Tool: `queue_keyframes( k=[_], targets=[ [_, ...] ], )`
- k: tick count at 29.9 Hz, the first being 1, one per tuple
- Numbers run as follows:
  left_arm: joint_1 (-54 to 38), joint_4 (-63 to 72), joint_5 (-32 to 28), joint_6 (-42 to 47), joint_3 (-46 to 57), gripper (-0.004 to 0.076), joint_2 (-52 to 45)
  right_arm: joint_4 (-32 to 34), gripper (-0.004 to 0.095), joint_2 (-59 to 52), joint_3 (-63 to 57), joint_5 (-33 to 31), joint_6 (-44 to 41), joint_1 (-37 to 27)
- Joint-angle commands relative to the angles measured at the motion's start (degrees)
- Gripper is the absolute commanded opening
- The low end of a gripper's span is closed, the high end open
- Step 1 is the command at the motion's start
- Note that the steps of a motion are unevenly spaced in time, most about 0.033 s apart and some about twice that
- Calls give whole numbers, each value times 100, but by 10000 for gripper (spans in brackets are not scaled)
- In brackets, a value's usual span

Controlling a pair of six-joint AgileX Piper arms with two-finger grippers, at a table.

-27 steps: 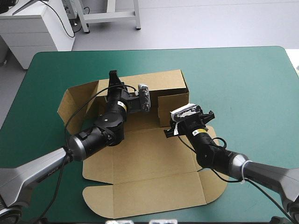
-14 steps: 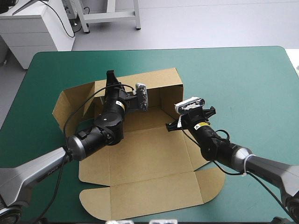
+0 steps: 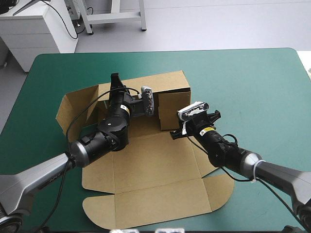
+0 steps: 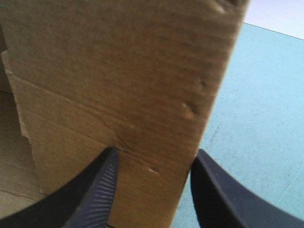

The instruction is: Fold the box

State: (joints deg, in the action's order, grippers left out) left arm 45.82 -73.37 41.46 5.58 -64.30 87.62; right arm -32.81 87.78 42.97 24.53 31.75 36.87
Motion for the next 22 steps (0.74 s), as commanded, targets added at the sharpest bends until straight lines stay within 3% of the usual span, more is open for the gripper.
queue_keyframes(
  k=[1, 19, 21, 22],
  targets=[
    [43, -43, -291, 87, -129, 11, -167, 252, 573, -186, 269, 230, 29, 3],
    [43, -43, -300, 134, -129, 11, -167, 210, 580, 723, 1383, -734, -298, -508],
    [43, -43, -300, 134, -129, 11, -167, 210, 541, 723, 1383, -826, -276, -508],
    [43, -43, -290, 134, -129, 11, -167, 210, 471, 723, 1383, -884, -279, -508]
  ],
)
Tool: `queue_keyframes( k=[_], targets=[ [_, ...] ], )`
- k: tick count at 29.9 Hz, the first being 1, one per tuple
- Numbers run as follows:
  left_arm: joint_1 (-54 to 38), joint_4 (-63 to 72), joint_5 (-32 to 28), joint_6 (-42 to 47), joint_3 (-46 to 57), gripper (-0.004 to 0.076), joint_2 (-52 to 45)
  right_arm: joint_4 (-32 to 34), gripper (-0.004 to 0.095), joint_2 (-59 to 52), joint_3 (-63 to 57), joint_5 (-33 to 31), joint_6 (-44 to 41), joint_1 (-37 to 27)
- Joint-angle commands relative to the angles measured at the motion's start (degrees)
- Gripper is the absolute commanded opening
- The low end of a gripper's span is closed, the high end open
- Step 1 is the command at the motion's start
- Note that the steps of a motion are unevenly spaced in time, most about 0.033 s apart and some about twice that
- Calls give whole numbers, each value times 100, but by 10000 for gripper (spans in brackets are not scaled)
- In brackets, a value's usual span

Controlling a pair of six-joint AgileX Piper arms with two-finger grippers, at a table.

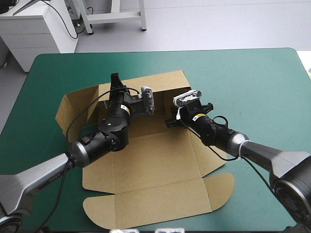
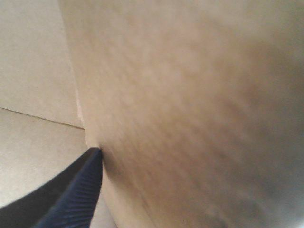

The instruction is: Fold the box

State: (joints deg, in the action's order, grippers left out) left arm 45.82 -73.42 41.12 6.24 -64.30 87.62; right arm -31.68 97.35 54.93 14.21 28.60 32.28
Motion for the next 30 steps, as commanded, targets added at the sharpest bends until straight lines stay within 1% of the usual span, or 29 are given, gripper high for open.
queue_keyframes(
  k=[1, 4, 5, 14, 16, 18, 19, 20, 22, 24, 25, 26, 29, 30],
  targets=[
    [43, -38, -256, 69, -129, 11, -167, 97, 367, -234, 187, 113, 60, -49],
    [43, -38, -256, 69, -129, 11, -167, 97, -18, -234, 187, 26, 141, -49],
    [43, -38, -284, 69, -129, 11, -167, 78, -7, -234, 187, 26, 141, -49],
    [43, -65, -421, 118, -129, 13, -167, 89, -18, -234, 187, -237, 155, -49],
    [43, -95, -462, 106, -129, 44, -167, 89, -20, -234, 187, -262, 188, -49],
    [43, -375, -491, 85, -129, 125, -167, 89, -20, -234, 187, -270, 188, -49],
    [43, -517, -491, 85, -129, 191, -167, 89, -20, -234, 187, -315, 188, -49],
    [43, -650, -513, 95, -129, 271, -167, 89, -20, -234, 187, -325, 188, -49],
    [43, -732, -583, 178, -129, 470, -167, 89, -18, -234, 187, -350, 188, -59],
    [43, -901, -702, 507, -129, 638, -167, 89, -18, -234, 187, -350, 188, -57],
    [43, -942, -779, 696, -129, 707, -163, 89, -18, -234, 187, -350, 188, -57],
    [43, -914, -799, 875, -129, 736, -163, 89, -18, -234, 187, -350, 188, -57],
    [65, -763, -816, 931, -129, 722, -163, 75, -20, -234, 187, -350, 188, -57],
    [129, -733, -731, 931, -129, 715, -163, 75, -20, -234, 187, -350, 188, -57]
  ],
)
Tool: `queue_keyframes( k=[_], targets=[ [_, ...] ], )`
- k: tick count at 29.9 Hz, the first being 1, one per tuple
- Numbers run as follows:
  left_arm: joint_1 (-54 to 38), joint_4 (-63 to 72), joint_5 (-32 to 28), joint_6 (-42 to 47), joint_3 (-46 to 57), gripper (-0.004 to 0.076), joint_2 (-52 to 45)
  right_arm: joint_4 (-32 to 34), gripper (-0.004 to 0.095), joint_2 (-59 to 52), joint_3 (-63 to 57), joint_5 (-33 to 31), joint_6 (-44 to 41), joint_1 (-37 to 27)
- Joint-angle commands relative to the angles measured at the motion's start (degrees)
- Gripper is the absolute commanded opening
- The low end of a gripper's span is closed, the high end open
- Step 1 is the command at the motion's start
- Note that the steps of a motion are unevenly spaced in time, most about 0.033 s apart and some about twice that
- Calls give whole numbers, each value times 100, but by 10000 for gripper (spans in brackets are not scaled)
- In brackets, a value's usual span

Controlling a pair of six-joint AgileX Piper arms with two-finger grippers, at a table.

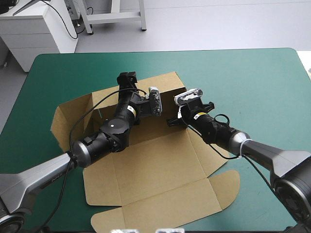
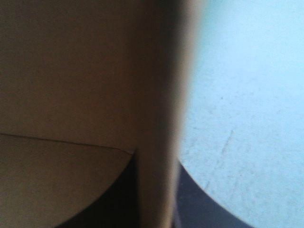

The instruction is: Fold the box

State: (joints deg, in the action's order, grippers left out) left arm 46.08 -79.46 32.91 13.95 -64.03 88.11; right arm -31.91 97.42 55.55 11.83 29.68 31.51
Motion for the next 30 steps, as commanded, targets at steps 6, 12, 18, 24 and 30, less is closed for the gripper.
queue_keyframes(
  k=[6, 12, 18, 24, 30],
  targets=[
    [973, -128, 1487, 160, -156, 697, -213, -44, -18, -236, 125, -175, 80, 19],
    [2015, 130, 2983, 160, -156, 648, -213, -58, -18, -236, 125, -196, 80, 19],
    [2692, 1032, 4017, 160, -156, 585, -213, -58, -18, -236, 114, -311, 80, 19],
    [2741, 1631, 4084, 23, -156, 306, -354, -58, -18, -236, 114, -600, 68, 19],
    [2651, 3359, 3928, -1527, -575, 3, -864, -72, -18, -215, 114, -823, -80, 19]
  ],
)
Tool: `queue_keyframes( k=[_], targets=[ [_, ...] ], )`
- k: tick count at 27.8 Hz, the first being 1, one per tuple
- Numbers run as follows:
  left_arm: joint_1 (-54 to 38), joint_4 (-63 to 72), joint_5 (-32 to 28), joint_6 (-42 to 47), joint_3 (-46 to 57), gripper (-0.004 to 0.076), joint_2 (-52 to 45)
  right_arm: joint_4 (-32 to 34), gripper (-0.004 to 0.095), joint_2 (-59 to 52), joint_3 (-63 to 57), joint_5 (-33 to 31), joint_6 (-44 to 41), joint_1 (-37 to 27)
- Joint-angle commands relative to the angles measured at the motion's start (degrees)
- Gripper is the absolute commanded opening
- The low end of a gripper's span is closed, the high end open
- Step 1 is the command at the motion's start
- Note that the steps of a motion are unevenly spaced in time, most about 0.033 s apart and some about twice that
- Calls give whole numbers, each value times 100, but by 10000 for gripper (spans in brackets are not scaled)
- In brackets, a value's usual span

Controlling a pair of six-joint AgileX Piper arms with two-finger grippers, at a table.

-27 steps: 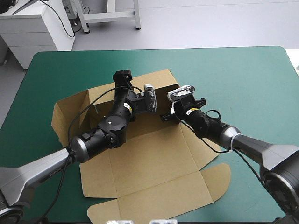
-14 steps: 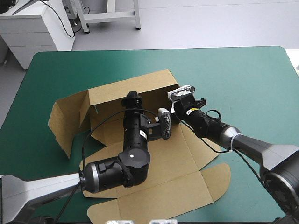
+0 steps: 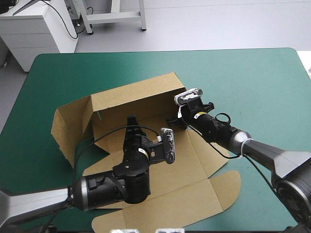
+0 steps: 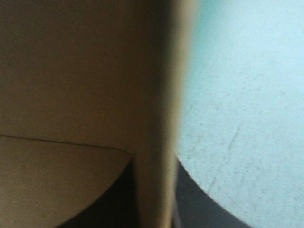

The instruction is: Fold the box

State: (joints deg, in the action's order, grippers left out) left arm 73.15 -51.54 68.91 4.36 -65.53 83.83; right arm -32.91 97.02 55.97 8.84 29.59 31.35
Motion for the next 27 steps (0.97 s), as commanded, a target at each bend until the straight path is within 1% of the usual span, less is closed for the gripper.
queue_keyframes(
  k=[1, 5, 8, 11, 12, 14, 15, 21, 24, 25, 27],
  targets=[
    [-134, 952, 328, -803, -593, 2, -511, -31, -18, -175, 73, -536, -86, 36],
    [-669, 1848, 170, -1381, -1161, -4, -749, -143, -19, -163, 73, -571, -86, 36],
    [-1521, 2769, 163, -2070, -1604, -4, -837, -143, -18, -148, 73, -610, -86, 36],
    [-2653, 4117, 185, -2895, -1913, -4, -837, -143, -18, -148, 73, -611, -86, 36],
    [-3188, 4694, 185, -3228, -2014, -4, -837, -143, -18, -148, 73, -648, -86, 36],
    [-3912, 5320, 129, -3542, -2108, -4, -849, -143, -18, -148, 73, -737, -75, 36],
    [-4458, 5709, 81, -3721, -2136, -4, -849, -143, -18, -148, 73, -764, -61, 36],
    [-6883, 7556, -35, -4325, -2146, -8, -849, -143, -18, -148, 73, -1052, -61, 36],
    [-7863, 8358, -88, -4488, -2146, -8, -882, -143, -18, -148, 73, -1074, -61, 36],
    [-8444, 8780, -112, -4618, -2146, -8, -913, -143, -18, -148, 73, -1112, -61, 36],
    [-9143, 9290, -278, -4565, -2146, -8, -950, -143, -18, -148, 73, -1282, -61, -31]
  ],
)
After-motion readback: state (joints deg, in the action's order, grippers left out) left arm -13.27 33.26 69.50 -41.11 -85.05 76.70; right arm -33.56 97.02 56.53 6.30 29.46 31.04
